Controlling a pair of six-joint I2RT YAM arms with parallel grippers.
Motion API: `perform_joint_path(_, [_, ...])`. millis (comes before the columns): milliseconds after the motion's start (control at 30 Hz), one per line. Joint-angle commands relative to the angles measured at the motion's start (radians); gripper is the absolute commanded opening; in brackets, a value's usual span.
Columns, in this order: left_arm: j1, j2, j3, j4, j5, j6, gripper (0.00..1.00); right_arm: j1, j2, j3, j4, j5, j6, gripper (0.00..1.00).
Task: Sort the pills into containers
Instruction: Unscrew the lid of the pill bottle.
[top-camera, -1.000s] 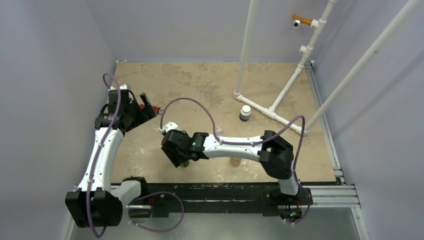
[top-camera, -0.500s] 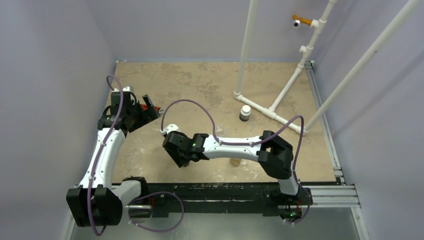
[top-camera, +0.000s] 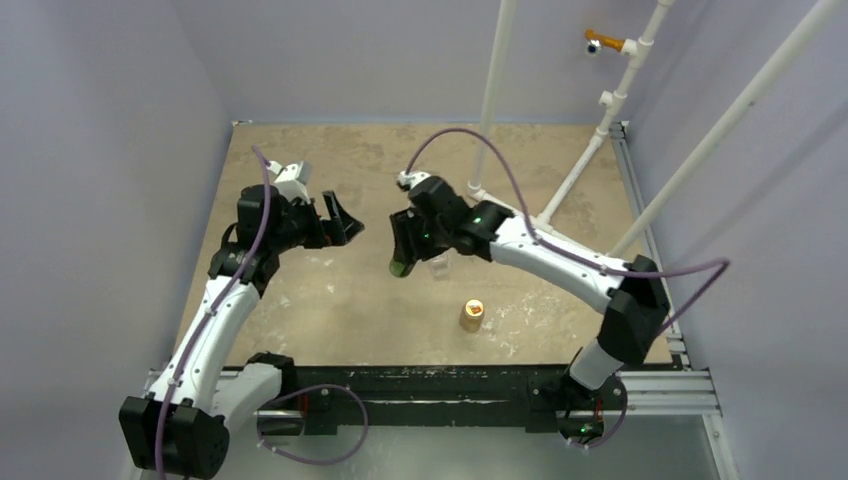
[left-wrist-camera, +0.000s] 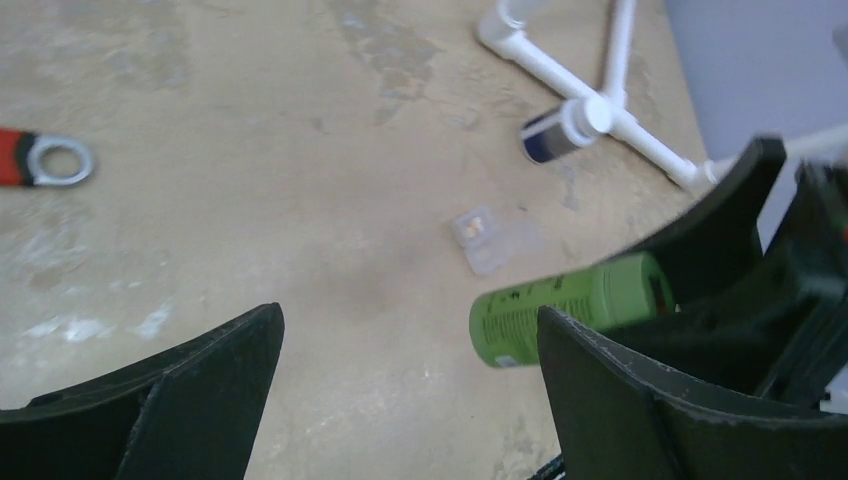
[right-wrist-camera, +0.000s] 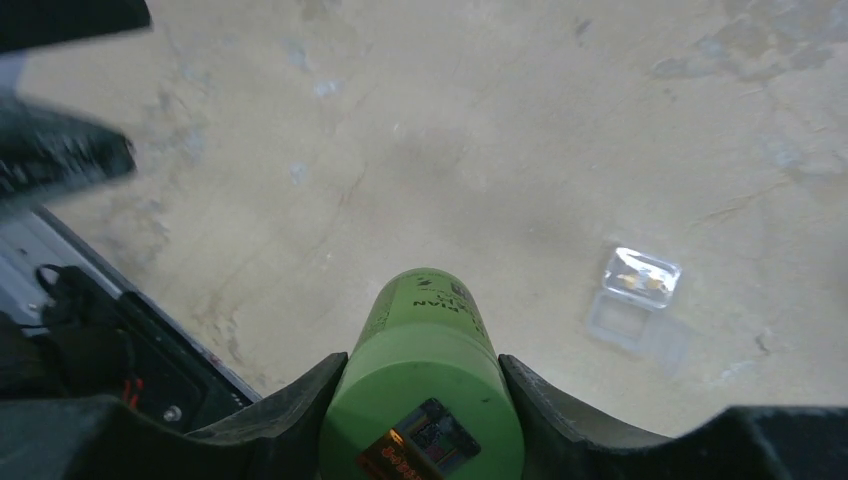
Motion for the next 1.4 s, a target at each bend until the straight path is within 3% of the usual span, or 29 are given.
perform_joint_path(0, [-0.098,-0.075,-0.072,0.235,0.126,0.042,0.97,-0.104,-0.156,-0.048,0.015,-0.21,-0.022,0.02])
perform_joint_path(267, [-0.339,-0.214,-0.223,0.393,0.098,0.111,1.0,-0.207,-0.262,-0.047,-0.003,-0.446,-0.015,0.02])
perform_joint_path(367, [-0.366,-0.248,-0.298,0.54,0.142,0.079,1.0,-0.223,-0.265,-0.02,-0.009,-0.513,-0.011,0.02])
perform_joint_path(567, [-0.38,-0.251,-0.314,0.594,0.196,0.079,1.0,-0.228,-0.279,0.024,0.009,-0.653,0.011,0.03])
perform_joint_path(1033, [-0.513,-0.238,-0.187,0.517,0.319,0.106,0.96,-0.224,-0.347,0.002,0.05,-0.714,0.096,0.05])
perform_joint_path(1367, [-0.538,-0.147,-0.095,0.452,0.356,0.141,0.79,-0.218,-0.319,0.064,-0.022,-0.673,0.04,0.06])
